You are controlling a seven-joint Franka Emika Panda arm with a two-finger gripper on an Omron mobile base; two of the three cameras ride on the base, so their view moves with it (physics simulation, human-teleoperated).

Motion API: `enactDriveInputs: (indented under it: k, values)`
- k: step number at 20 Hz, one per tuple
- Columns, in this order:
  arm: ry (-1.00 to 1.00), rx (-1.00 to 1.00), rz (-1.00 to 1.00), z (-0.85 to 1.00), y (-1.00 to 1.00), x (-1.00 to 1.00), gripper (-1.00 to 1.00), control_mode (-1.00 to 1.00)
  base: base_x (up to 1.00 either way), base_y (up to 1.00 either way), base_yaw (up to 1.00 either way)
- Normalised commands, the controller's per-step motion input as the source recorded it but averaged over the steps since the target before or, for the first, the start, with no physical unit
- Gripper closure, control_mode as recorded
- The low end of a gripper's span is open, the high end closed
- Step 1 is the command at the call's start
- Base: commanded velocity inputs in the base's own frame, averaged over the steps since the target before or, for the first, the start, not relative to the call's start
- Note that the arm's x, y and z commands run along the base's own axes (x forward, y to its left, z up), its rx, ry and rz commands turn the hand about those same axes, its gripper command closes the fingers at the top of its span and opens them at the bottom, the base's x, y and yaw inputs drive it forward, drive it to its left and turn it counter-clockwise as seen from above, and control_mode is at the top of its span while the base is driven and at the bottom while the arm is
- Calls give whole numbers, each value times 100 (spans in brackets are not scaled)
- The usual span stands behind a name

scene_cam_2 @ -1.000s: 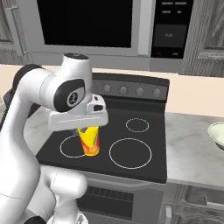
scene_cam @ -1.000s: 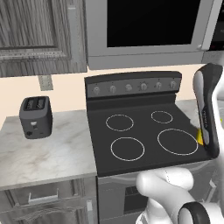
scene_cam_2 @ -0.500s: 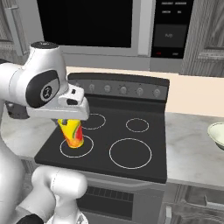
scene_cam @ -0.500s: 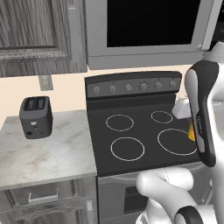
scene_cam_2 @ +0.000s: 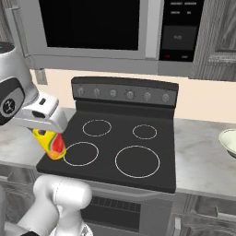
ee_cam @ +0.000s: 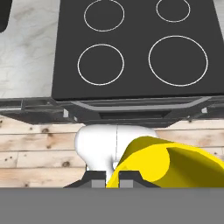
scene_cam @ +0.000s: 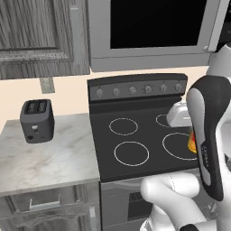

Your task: Pick the cup and bowl from the counter and place them on the counter next to the sink.

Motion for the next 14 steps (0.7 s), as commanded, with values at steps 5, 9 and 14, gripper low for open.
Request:
enactDriveInputs:
  k: [5, 9, 14]
  values:
    - [-1, 1, 0, 0, 0, -15, 100, -100, 0, 0, 0]
    - [0, 0, 0, 0, 0, 0, 100, -100, 0, 0, 0]
    - [0, 0, 0, 0, 0, 0, 100, -100, 0, 0, 0]
